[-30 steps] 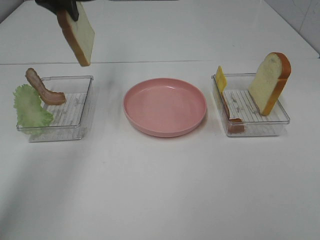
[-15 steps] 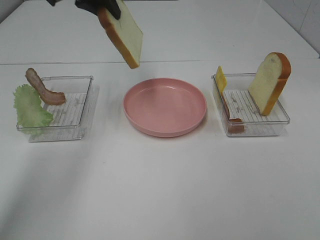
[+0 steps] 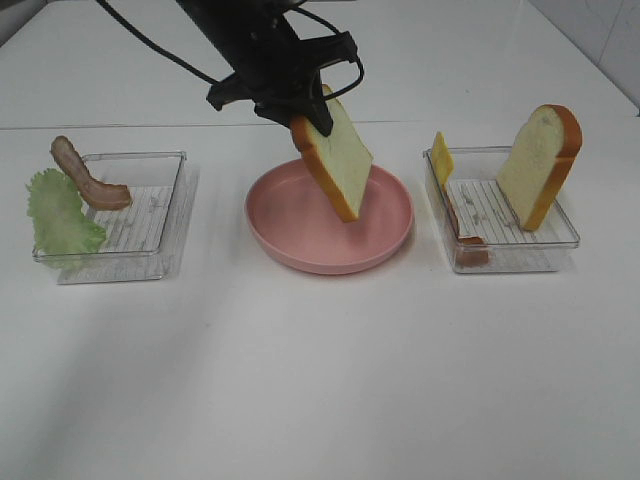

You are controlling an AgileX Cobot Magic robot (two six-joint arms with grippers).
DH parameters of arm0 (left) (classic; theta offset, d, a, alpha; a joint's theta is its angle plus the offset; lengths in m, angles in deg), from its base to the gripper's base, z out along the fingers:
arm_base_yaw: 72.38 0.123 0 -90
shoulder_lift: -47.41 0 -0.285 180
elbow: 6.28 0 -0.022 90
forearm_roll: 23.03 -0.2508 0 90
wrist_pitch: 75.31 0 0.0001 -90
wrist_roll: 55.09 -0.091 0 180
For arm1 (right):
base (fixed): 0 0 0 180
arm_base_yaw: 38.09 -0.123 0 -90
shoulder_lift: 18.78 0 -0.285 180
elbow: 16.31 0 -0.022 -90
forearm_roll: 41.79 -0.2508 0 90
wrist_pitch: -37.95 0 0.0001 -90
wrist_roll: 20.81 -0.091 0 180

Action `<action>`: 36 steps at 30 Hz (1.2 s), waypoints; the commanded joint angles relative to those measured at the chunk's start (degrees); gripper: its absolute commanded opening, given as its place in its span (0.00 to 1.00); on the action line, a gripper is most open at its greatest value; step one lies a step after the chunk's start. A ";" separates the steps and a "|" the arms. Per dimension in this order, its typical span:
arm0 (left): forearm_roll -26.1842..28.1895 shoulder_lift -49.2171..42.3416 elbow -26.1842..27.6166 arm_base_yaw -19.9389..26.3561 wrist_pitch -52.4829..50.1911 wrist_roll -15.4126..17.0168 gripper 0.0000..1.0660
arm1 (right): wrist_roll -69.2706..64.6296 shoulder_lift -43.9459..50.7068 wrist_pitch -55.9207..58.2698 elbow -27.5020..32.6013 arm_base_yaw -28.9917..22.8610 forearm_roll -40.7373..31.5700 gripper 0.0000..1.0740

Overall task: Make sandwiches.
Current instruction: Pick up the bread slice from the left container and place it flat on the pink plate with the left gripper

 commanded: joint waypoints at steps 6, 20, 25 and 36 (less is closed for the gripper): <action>10.20 5.04 0.11 -0.23 -5.84 -2.12 0.00 | 0.57 2.01 -0.29 0.11 0.29 0.17 0.90; 8.02 8.31 0.11 -0.23 -6.19 5.56 0.00 | 0.57 2.01 -0.29 0.11 0.29 0.17 0.90; 7.79 8.42 0.11 -0.23 -4.93 6.36 0.12 | 0.57 2.01 -0.29 0.11 0.29 0.17 0.90; 4.24 8.08 0.34 -0.23 -4.35 5.96 0.90 | 0.57 2.01 -0.29 0.11 0.29 0.17 0.90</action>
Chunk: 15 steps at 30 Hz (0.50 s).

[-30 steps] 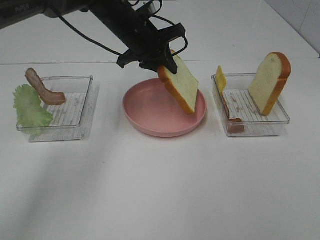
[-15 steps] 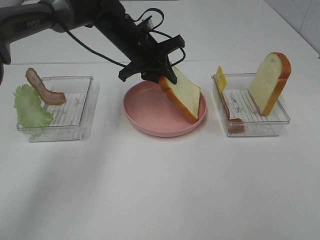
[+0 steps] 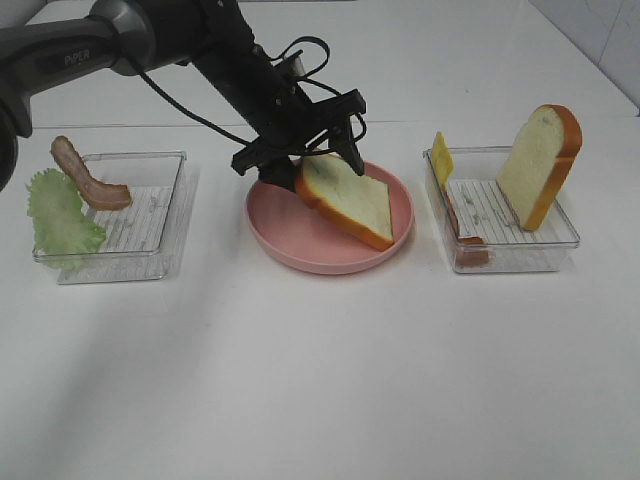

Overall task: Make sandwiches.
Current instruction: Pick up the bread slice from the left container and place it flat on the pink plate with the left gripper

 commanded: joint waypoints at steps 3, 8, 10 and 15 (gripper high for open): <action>-1.60 -0.63 0.69 -0.29 1.49 -0.11 0.92 | 0.57 2.01 -0.29 0.11 0.29 0.17 0.90; -8.71 -0.74 4.76 -0.29 7.22 3.67 0.92 | 0.57 2.01 -0.29 0.11 0.29 0.17 0.90; -12.32 -0.74 7.05 -0.29 9.57 5.50 0.92 | 0.57 2.01 -0.29 0.11 0.29 0.17 0.90; -20.74 -0.97 12.89 -1.20 15.76 5.84 0.91 | 0.57 2.01 -0.29 0.11 0.29 0.17 0.90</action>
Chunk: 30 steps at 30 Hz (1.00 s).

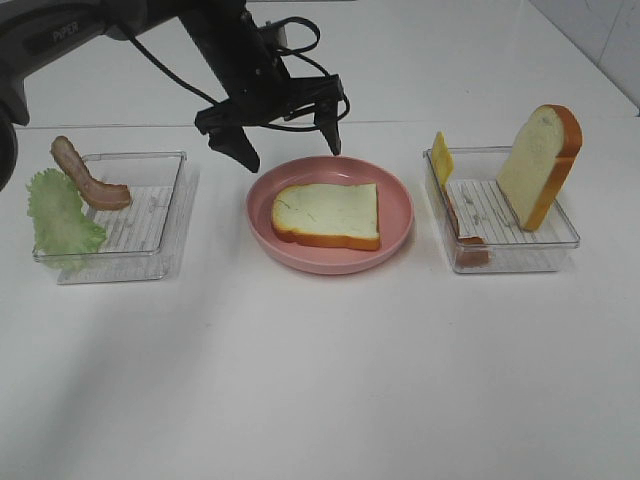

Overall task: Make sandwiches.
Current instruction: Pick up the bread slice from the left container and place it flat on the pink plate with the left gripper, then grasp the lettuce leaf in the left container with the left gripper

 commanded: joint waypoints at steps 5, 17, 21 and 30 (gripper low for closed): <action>-4.81 -3.21 2.23 -1.43 6.36 -1.72 0.92 | 0.57 2.01 -0.29 0.11 0.29 0.17 0.90; -11.46 -12.09 2.12 -1.38 6.36 -7.22 0.92 | 0.57 2.01 -0.29 0.11 0.29 0.17 0.90; -13.41 -15.41 0.34 -0.69 6.36 -7.16 0.92 | 0.57 2.01 -0.29 0.11 0.29 0.17 0.90; -15.70 -28.88 -19.14 3.44 6.36 -7.10 0.92 | 0.57 2.01 -0.29 0.11 0.29 0.17 0.90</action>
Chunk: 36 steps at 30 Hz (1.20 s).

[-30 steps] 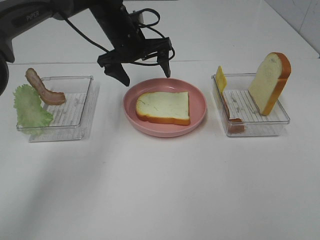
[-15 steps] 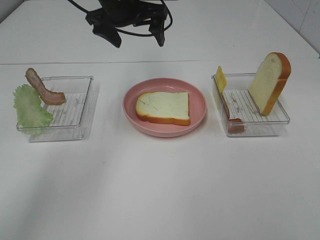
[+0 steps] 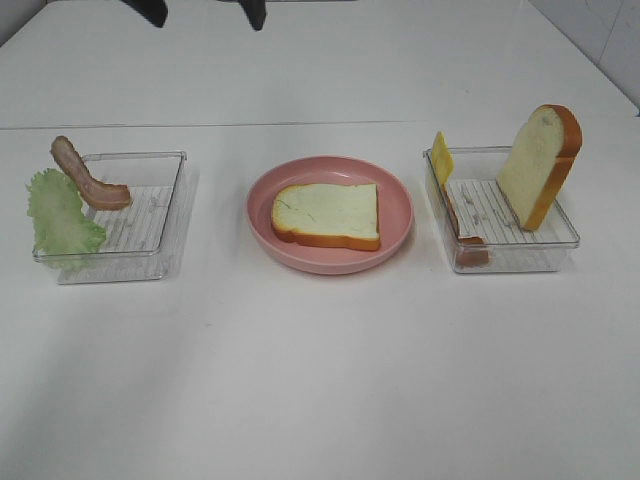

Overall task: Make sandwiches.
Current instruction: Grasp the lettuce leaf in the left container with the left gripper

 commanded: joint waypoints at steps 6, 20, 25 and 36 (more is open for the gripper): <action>-0.86 -9.80 -13.81 3.78 6.02 -0.17 0.92 | 0.57 2.01 -0.29 0.11 0.29 0.17 0.90; -3.04 -18.79 -30.48 15.58 5.90 -1.89 0.92 | 0.57 2.01 -0.29 0.11 0.29 0.17 0.90; -3.04 -18.79 -34.49 19.31 2.98 -2.29 0.92 | 0.57 2.01 -0.29 0.11 0.29 0.17 0.90; 0.63 -15.64 -38.79 21.20 -5.16 -3.78 0.92 | 0.57 2.01 -0.29 0.11 0.29 0.17 0.90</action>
